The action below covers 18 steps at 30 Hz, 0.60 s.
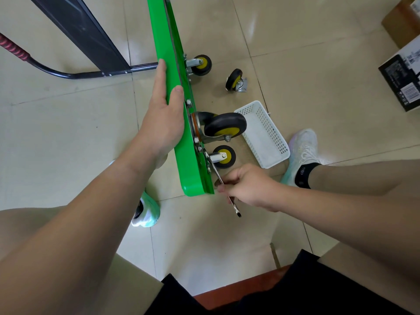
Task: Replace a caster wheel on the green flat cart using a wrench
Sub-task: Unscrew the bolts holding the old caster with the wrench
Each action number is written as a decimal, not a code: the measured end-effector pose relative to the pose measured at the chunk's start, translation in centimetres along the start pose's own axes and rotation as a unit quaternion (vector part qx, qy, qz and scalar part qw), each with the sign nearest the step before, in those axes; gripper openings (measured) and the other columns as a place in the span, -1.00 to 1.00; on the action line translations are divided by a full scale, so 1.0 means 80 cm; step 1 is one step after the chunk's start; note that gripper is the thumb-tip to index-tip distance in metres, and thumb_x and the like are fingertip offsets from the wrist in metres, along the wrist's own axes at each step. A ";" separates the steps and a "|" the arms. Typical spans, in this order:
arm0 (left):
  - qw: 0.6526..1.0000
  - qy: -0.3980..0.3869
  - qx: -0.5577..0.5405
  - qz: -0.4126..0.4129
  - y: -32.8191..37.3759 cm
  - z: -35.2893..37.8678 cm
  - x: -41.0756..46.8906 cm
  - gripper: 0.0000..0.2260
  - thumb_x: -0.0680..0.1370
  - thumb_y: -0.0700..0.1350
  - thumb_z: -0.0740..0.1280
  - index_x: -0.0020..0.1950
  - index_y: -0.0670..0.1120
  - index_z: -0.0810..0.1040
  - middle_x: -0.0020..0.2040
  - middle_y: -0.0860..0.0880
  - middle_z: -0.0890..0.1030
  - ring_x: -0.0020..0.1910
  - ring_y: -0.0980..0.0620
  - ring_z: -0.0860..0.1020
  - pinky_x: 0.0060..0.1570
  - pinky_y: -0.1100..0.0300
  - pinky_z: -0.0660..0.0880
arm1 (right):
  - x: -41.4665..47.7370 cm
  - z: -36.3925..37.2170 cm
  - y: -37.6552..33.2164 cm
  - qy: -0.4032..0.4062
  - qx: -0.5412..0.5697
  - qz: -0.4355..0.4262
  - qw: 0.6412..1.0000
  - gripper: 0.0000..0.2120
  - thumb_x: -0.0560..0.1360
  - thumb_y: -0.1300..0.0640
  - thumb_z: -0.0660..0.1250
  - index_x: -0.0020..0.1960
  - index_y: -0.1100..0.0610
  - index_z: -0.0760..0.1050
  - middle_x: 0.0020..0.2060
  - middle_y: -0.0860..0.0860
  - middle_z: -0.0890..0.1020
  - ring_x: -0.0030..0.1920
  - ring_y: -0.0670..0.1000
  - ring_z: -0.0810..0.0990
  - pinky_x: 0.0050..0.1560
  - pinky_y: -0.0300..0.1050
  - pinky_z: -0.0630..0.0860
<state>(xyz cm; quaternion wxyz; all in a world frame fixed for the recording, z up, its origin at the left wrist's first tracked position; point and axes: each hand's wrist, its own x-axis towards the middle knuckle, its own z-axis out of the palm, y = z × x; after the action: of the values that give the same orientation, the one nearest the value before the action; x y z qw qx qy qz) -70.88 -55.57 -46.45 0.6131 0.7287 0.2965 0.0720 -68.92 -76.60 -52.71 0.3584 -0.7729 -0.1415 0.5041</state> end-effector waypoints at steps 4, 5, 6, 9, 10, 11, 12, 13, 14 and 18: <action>1.000 -0.002 -0.005 0.000 -0.001 0.000 0.001 -0.42 0.69 0.05 0.07 0.67 0.30 -0.08 0.56 0.24 0.34 0.42 0.18 0.48 0.47 0.03 0.40 | -0.003 0.000 -0.012 -0.001 0.027 -0.010 1.000 -0.88 0.54 0.06 0.45 -0.14 0.06 0.71 -0.29 0.00 0.73 -0.30 -0.04 0.69 -0.13 -0.24 0.57; 1.000 -0.003 -0.005 0.000 -0.001 0.000 0.001 -0.42 0.68 0.06 0.07 0.67 0.30 -0.08 0.56 0.24 0.34 0.42 0.18 0.47 0.47 0.03 0.40 | -0.002 0.000 -0.015 -0.004 0.025 -0.014 1.000 -0.88 0.54 0.05 0.45 -0.09 0.08 0.72 -0.24 0.03 0.74 -0.24 0.00 0.72 -0.04 -0.17 0.58; 1.000 -0.004 -0.005 0.000 -0.001 -0.001 0.001 -0.41 0.68 0.06 0.07 0.67 0.30 -0.08 0.56 0.24 0.34 0.42 0.18 0.48 0.47 0.02 0.40 | -0.002 0.000 -0.018 -0.004 0.019 -0.013 1.000 -0.87 0.54 0.04 0.45 -0.08 0.07 0.72 -0.22 0.04 0.75 -0.21 0.00 0.72 -0.01 -0.16 0.57; 1.000 -0.007 -0.004 0.001 0.000 -0.001 0.001 -0.42 0.70 0.05 0.07 0.67 0.28 -0.10 0.57 0.23 0.33 0.42 0.19 0.47 0.47 0.03 0.41 | 0.000 -0.002 -0.019 -0.020 -0.001 -0.009 1.000 -0.85 0.55 0.05 0.44 -0.17 0.04 0.69 -0.31 -0.03 0.73 -0.31 -0.11 0.67 -0.21 -0.30 0.53; 1.000 -0.008 -0.005 0.002 -0.001 -0.001 0.001 -0.42 0.71 0.04 0.07 0.68 0.27 -0.10 0.57 0.23 0.32 0.43 0.19 0.46 0.48 0.04 0.40 | 0.000 -0.001 -0.021 -0.027 -0.003 -0.005 1.000 -0.83 0.55 0.06 0.44 -0.21 0.03 0.68 -0.35 -0.06 0.71 -0.35 -0.13 0.65 -0.29 -0.35 0.48; 1.000 -0.007 -0.005 0.002 -0.001 -0.001 0.001 -0.43 0.71 0.03 0.07 0.68 0.26 -0.10 0.57 0.23 0.31 0.44 0.20 0.45 0.49 0.04 0.39 | 0.001 -0.001 -0.021 -0.033 -0.009 -0.004 0.999 -0.81 0.55 0.07 0.43 -0.24 0.01 0.67 -0.38 -0.08 0.69 -0.36 -0.14 0.64 -0.33 -0.38 0.45; 1.000 -0.007 -0.006 0.002 -0.001 -0.001 0.002 -0.43 0.71 0.03 0.07 0.68 0.26 -0.10 0.57 0.23 0.31 0.45 0.20 0.44 0.50 0.04 0.38 | 0.001 0.000 -0.020 -0.036 -0.014 -0.003 0.999 -0.79 0.55 0.07 0.43 -0.26 0.00 0.66 -0.38 -0.09 0.69 -0.35 -0.14 0.64 -0.32 -0.37 0.45; 1.000 -0.009 -0.006 0.002 -0.002 -0.001 0.002 -0.42 0.71 0.04 0.07 0.68 0.27 -0.10 0.58 0.23 0.30 0.46 0.19 0.43 0.51 0.03 0.36 | 0.004 0.001 -0.019 -0.037 -0.020 -0.005 0.999 -0.79 0.55 0.07 0.43 -0.26 -0.01 0.65 -0.38 -0.08 0.69 -0.34 -0.12 0.65 -0.28 -0.33 0.47; 1.000 -0.010 -0.006 0.001 -0.003 -0.002 0.003 -0.41 0.69 0.06 0.08 0.67 0.27 -0.10 0.59 0.23 0.30 0.48 0.17 0.42 0.51 0.02 0.35 | 0.006 0.002 -0.019 -0.035 -0.021 -0.008 0.999 -0.81 0.55 0.06 0.43 -0.24 0.00 0.67 -0.36 -0.06 0.70 -0.31 -0.10 0.66 -0.23 -0.27 0.50; 1.000 -0.009 -0.004 0.001 -0.003 -0.002 0.003 -0.39 0.66 0.08 0.08 0.67 0.28 -0.08 0.59 0.22 0.31 0.48 0.17 0.42 0.52 0.02 0.34 | 0.022 0.002 -0.013 -0.033 -0.048 -0.023 0.998 -0.87 0.53 0.06 0.45 0.06 0.01 0.72 -0.20 -0.09 0.73 -0.14 -0.08 0.68 -0.13 -0.24 0.52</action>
<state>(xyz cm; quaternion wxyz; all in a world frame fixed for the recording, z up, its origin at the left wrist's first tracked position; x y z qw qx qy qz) -70.85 -55.30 -46.71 0.6186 0.7270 0.2904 0.0670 -68.07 -74.78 -53.21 0.3276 -0.7685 -0.1954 0.5137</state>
